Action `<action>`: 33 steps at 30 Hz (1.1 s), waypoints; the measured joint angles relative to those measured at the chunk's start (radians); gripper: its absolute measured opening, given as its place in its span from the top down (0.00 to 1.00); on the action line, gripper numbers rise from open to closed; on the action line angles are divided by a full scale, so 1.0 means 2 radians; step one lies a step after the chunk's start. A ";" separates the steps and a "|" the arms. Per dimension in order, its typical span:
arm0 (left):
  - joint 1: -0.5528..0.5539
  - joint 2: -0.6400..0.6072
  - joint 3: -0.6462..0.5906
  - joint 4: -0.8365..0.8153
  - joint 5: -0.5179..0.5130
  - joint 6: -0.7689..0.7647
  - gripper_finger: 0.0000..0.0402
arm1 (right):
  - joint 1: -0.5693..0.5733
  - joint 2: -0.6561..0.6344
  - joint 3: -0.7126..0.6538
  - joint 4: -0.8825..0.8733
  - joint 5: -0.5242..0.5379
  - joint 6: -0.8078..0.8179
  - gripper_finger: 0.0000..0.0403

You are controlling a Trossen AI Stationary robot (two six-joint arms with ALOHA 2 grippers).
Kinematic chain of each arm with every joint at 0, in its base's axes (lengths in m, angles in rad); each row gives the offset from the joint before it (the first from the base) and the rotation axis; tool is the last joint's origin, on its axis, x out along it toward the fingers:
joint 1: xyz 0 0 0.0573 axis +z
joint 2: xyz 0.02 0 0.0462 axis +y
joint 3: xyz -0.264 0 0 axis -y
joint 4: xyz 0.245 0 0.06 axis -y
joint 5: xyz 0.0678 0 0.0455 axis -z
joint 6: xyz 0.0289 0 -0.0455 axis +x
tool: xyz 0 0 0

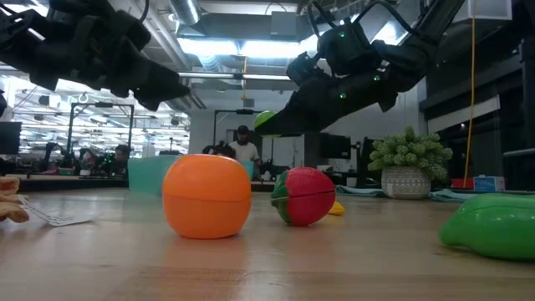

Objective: Pick and placing Produce into tupperware
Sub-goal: Put the green cabbage into the blue bin

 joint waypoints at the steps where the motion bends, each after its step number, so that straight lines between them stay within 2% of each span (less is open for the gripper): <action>1: 0.000 0.000 0.000 0.002 -0.006 0.006 0.43 | 0.000 0.000 0.000 0.000 0.000 0.000 0.40; 7: 0.000 0.000 0.000 0.006 -0.023 0.018 0.19 | 0.000 0.000 0.000 0.001 0.000 0.000 0.42; 14: 0.000 0.000 0.000 0.006 -0.023 0.017 0.04 | 0.000 0.000 0.000 0.001 0.000 -0.002 0.41; 19: 0.000 0.000 0.000 0.017 -0.026 -0.018 0.01 | 0.001 0.000 0.005 0.001 0.000 -0.010 0.41; 21: 0.000 0.000 -0.001 0.024 -0.047 -0.079 0.01 | 0.003 0.000 0.011 0.001 0.000 -0.025 0.41; 25: 0.000 0.003 -0.001 0.020 -0.127 -0.226 0.01 | 0.012 0.000 0.032 -0.003 0.001 -0.058 0.42; 27: 0.000 0.006 -0.001 0.019 -0.140 -0.274 0.01 | 0.016 0.000 0.045 -0.021 0.011 -0.069 0.42; 33: -0.002 0.014 -0.001 0.023 -0.141 -0.314 0.01 | 0.023 0.000 0.073 -0.059 0.029 -0.095 0.42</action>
